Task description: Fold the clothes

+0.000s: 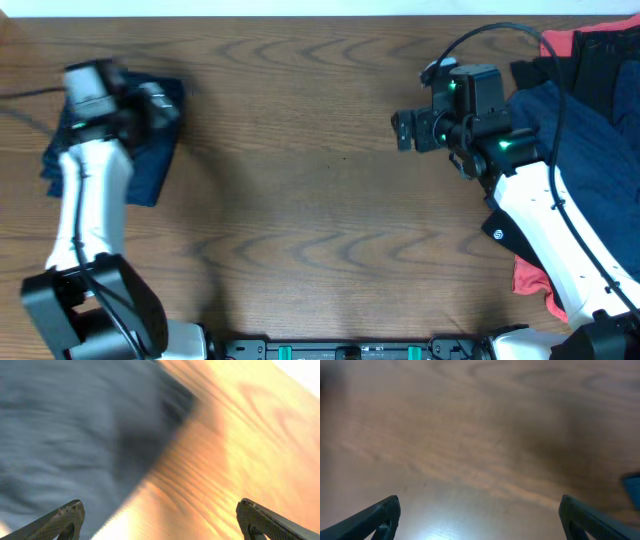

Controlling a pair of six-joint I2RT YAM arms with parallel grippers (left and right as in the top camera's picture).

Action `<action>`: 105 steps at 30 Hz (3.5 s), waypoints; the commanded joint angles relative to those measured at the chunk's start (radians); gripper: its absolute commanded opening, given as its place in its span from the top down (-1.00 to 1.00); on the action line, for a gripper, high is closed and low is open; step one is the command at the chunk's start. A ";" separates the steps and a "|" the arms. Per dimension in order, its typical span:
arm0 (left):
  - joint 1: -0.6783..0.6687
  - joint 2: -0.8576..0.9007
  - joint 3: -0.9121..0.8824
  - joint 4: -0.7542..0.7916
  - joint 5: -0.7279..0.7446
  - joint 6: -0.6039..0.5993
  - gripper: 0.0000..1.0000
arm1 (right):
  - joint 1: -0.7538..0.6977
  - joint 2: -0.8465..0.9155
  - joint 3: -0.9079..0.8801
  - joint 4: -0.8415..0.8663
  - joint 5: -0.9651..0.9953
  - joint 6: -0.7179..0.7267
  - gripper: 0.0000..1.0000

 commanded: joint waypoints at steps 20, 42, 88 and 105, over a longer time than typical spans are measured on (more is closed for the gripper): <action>-0.272 -0.497 -0.119 -0.375 -0.127 0.037 -0.96 | -0.304 -0.397 -0.049 -0.280 0.152 0.150 -0.94; -0.274 -0.794 -0.443 -0.111 -0.143 0.119 -0.96 | -0.303 -0.684 -0.335 -0.334 0.212 0.195 -0.98; -0.274 -0.597 -0.443 -0.111 -0.143 0.119 -0.96 | -0.301 -1.184 -0.862 -0.407 0.246 0.195 -0.98; -0.274 -0.597 -0.443 -0.111 -0.143 0.119 -0.96 | -0.298 -1.353 -1.075 0.316 -0.032 -0.341 -0.98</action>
